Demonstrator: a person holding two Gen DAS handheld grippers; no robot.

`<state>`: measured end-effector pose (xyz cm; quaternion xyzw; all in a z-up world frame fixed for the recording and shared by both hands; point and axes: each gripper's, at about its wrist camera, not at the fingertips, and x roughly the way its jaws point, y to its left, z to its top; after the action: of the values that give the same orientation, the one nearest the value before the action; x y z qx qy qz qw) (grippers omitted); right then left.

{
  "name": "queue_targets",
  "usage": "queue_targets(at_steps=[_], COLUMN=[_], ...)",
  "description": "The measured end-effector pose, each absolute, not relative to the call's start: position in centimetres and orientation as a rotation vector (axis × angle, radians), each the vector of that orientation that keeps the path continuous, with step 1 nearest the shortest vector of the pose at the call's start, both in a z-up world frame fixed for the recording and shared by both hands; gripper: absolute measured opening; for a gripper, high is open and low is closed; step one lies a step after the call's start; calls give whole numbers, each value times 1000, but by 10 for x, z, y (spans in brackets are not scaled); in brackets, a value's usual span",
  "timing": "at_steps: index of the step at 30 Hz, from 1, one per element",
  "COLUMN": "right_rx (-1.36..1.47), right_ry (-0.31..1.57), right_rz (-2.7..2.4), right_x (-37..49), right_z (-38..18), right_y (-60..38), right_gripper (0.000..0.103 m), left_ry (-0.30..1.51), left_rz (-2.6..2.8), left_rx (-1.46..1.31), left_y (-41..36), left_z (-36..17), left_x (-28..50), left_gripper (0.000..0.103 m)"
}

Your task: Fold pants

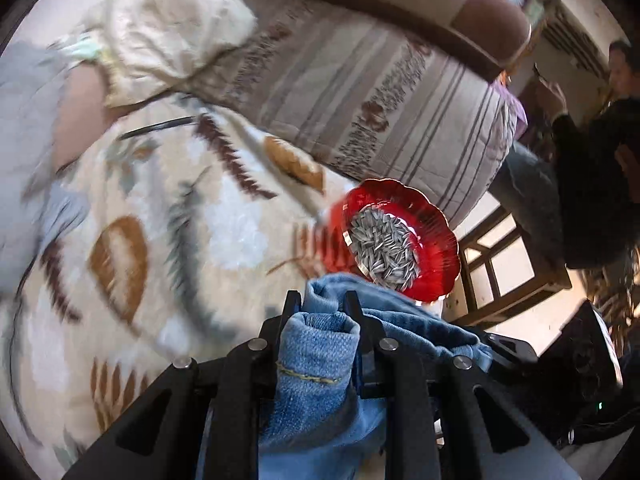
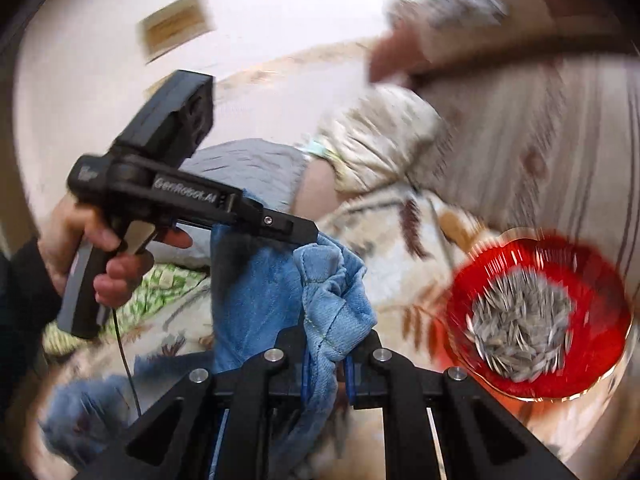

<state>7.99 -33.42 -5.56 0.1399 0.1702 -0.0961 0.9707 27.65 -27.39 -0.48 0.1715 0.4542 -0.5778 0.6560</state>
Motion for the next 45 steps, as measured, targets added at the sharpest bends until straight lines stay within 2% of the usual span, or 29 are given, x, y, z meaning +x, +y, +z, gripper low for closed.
queue_targets(at_steps=[6,8,12,14,16,17,19,20,21,22,23,27,29,31,37,45], right_rx=[4,-71,-166,-207,-273,-295,-307,-302,-289,-275,-259,-222,-176,-141,-100,-71], right_ry=[367,433,552,626,700,708,702,708,714,702,660,581,548,545,643,813], right_rz=[-85,-11,99,142,155,152,148,157,174,183,183,223,258,298,378,496], right_x=[86,97,112,120,127,128,124,122,117,111,100,67,56,53,75,175], right_z=[-59,-75,-108,-126,-143,-147,-142,-139,-134,-127,-117,-83,-69,-60,-57,-39], right_y=[-241,-212,-172,-159,-148,-145,-144,-144,-145,-148,-154,-178,-200,-225,-277,-314], right_gripper=[13,13,13,13,16,16,23,37,71,82,87,88,95,96,96,96], left_ry=[1099,1146,1230,1234,1207,1191,1149,1132,1114,1099,1093,1074,1069,1086,1121,1098], left_rz=[-1170,-1105,-930,-889,-858,-848,-828,-818,-808,-800,-796,-799,-794,-795,-739,-605], left_rx=[269,230,167,153,141,134,110,100,87,68,46,-34,-51,-63,-46,48], left_y=[-182,-155,-98,-81,-66,-59,-46,-42,-36,-31,-24,-7,-4,-7,-30,-70], left_z=[-46,-68,-110,-113,-106,-100,-86,-78,-70,-62,-56,-33,-28,-33,-70,-114], left_x=[293,301,312,310,305,303,297,293,288,283,277,249,229,216,188,182], left_gripper=[26,29,29,39,79,85,92,94,98,101,101,102,103,103,103,103])
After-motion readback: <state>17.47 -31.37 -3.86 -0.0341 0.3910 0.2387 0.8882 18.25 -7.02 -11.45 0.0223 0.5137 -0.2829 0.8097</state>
